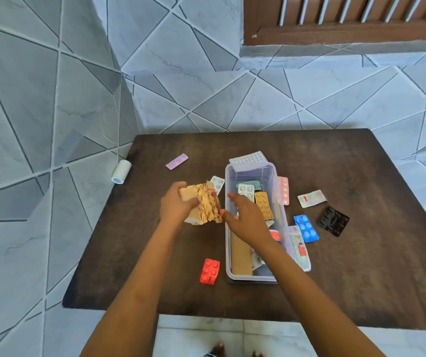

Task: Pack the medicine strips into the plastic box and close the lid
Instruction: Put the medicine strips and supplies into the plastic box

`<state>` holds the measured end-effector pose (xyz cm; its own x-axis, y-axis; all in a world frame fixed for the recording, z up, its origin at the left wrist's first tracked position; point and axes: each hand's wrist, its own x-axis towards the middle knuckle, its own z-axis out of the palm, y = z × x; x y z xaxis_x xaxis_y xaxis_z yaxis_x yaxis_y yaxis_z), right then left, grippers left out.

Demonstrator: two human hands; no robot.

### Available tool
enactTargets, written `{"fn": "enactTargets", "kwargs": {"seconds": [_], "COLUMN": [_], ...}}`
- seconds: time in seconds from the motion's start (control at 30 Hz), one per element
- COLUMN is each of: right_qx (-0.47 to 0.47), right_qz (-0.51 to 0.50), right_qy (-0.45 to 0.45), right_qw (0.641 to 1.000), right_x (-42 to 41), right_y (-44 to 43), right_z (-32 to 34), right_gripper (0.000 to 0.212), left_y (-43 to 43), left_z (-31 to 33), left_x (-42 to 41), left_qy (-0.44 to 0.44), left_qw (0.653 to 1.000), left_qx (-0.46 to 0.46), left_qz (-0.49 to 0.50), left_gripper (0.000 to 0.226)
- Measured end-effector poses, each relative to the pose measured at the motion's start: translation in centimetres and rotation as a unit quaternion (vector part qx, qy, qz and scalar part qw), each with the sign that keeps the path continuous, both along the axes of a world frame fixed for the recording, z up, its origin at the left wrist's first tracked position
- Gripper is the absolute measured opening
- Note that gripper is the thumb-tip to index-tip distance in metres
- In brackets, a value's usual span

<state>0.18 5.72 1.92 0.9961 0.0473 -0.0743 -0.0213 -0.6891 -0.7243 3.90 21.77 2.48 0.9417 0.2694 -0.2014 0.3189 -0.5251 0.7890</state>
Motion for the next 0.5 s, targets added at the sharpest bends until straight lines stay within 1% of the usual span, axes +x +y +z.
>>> {"fn": "enactTargets", "kwargs": {"seconds": [0.03, 0.07, 0.1, 0.17, 0.2, 0.23, 0.33, 0.4, 0.43, 0.5], "right_qx": [0.033, 0.086, 0.153, 0.28, 0.306, 0.303, 0.248, 0.19, 0.15, 0.072], "right_qz": [-0.022, -0.05, -0.074, -0.099, -0.103, -0.106, -0.146, -0.191, -0.211, -0.219], "right_qy": [0.03, 0.064, 0.098, 0.153, 0.163, 0.163, 0.139, 0.103, 0.085, 0.062], "right_qw": [0.999, 0.993, 0.981, 0.942, 0.932, 0.933, 0.948, 0.957, 0.962, 0.971], "right_x": [0.5, 1.0, 1.5, 2.0, 2.1, 2.1, 2.3, 2.8, 3.2, 3.9], "right_y": [0.7, 1.1, 1.1, 0.2, -0.5, -1.3, -3.9, -5.9, -7.0, -8.4], "right_z": [0.5, 1.0, 1.4, 2.0, 2.2, 2.3, 2.1, 1.4, 1.2, 0.9], "right_gripper": [0.047, 0.046, 0.043, 0.036, 0.034, 0.033, 0.025, 0.024, 0.023, 0.021], "left_y": [0.2, 0.2, 0.2, -0.3, -0.9, -1.4, -4.1, -5.8, -6.5, -7.3], "left_z": [1.0, 1.7, 2.3, 2.8, 2.9, 2.8, 2.1, 1.8, 1.8, 2.0], "left_x": [0.1, 0.1, 0.3, 0.6, 0.8, 0.9, 1.4, 1.8, 2.2, 2.8], "left_qy": [-0.019, -0.031, -0.038, -0.039, -0.033, -0.022, 0.027, 0.041, 0.034, 0.016], "left_qw": [1.0, 0.999, 0.998, 0.996, 0.995, 0.993, 0.984, 0.981, 0.982, 0.987], "left_qx": [-0.005, -0.006, -0.007, -0.018, -0.029, -0.043, -0.069, -0.049, -0.029, -0.005], "left_qz": [-0.019, -0.038, -0.053, -0.073, -0.088, -0.104, -0.161, -0.182, -0.182, -0.161], "left_gripper": [0.059, 0.06, 0.061, 0.06, 0.059, 0.059, 0.057, 0.05, 0.045, 0.036]}}
